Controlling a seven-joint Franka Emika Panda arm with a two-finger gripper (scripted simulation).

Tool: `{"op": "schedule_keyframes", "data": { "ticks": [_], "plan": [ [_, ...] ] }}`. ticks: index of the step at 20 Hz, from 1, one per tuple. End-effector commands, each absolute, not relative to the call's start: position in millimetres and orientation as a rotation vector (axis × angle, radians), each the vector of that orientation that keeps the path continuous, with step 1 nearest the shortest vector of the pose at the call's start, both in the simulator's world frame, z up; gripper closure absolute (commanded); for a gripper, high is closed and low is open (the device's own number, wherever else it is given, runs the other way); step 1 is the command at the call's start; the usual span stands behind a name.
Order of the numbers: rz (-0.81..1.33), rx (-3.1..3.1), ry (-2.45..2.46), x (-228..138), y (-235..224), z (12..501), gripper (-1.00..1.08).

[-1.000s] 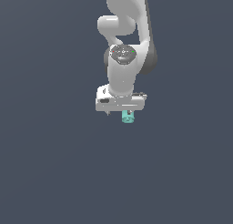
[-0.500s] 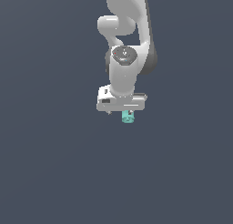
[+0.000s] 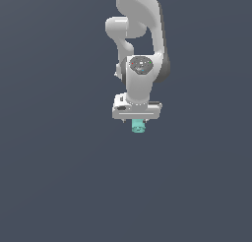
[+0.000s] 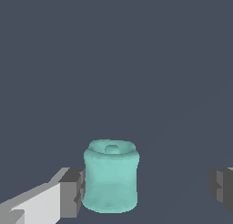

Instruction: Pick up the object and move it to a goal position.

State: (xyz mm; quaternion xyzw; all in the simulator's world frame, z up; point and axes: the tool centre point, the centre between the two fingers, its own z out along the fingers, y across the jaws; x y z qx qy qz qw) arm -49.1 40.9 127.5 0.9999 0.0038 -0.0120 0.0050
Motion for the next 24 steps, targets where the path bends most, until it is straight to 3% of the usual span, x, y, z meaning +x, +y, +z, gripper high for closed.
{"op": "schedule_keyframes", "data": {
  "ticks": [1, 11, 24],
  "plan": [
    [-0.027, 3.134, -0.009, -60, 49, 116, -0.92],
    [-0.002, 3.14, -0.06, -90, 66, 92, -0.92],
    [-0.001, 3.141, -0.063, -93, 67, 72, -0.92]
  ]
}}
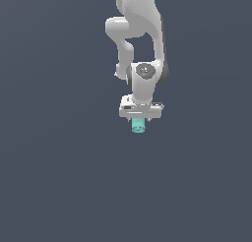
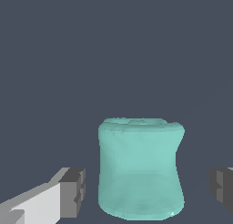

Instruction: Pick up the object and move it to a goal position.

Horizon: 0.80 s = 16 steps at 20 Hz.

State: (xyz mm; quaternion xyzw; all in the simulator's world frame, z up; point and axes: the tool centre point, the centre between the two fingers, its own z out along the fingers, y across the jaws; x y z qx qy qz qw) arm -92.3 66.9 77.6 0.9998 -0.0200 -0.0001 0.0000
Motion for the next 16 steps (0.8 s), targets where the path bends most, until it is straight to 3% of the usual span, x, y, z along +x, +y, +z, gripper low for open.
{"op": "schedule_keyframes", "data": {
  "ticks": [1, 11, 12, 16],
  "plan": [
    [-0.001, 3.141, -0.063, -93, 67, 67, -0.92],
    [0.0, 3.141, -0.065, -93, 67, 40, -0.92],
    [0.0, 3.141, -0.065, -93, 67, 40, 1.08],
    [0.0, 3.141, -0.065, -93, 67, 40, 1.08]
  ]
}}
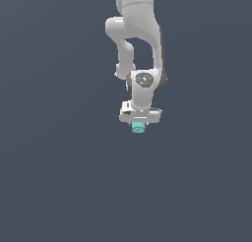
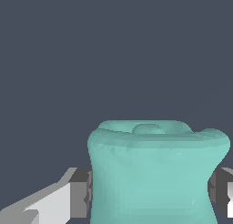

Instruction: Pick up the object and move it to a goal position.

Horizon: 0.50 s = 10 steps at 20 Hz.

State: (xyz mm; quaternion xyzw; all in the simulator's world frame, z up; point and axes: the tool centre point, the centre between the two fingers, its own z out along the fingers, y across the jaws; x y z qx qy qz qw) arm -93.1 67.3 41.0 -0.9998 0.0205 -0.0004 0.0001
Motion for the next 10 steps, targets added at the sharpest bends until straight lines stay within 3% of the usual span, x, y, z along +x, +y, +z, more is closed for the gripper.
{"op": "schedule_keyframes", "data": {
  "ticks": [1, 10],
  "plan": [
    [0.0, -3.141, 0.065, -93.2, 67.1, 40.0, 1.08],
    [-0.002, -3.141, 0.065, -93.3, 65.0, 44.6, 1.08]
  ]
}}
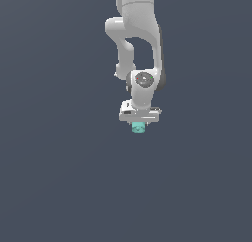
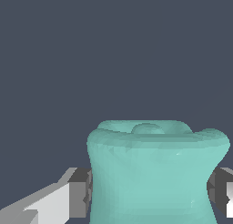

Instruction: Pick up the object and move it to a goal position.

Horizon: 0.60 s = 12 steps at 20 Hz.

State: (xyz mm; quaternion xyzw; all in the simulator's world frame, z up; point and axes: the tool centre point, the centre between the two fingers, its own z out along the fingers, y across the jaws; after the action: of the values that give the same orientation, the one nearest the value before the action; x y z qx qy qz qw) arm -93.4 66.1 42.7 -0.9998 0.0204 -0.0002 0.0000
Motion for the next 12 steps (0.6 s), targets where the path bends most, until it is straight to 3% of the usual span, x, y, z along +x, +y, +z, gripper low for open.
{"op": "schedule_keyframes", "data": {
  "ticks": [1, 12],
  "plan": [
    [-0.002, -3.141, 0.065, -94, 64, 47, 1.08],
    [-0.001, -3.14, 0.065, -99, 32, 100, 1.08]
  ]
}}
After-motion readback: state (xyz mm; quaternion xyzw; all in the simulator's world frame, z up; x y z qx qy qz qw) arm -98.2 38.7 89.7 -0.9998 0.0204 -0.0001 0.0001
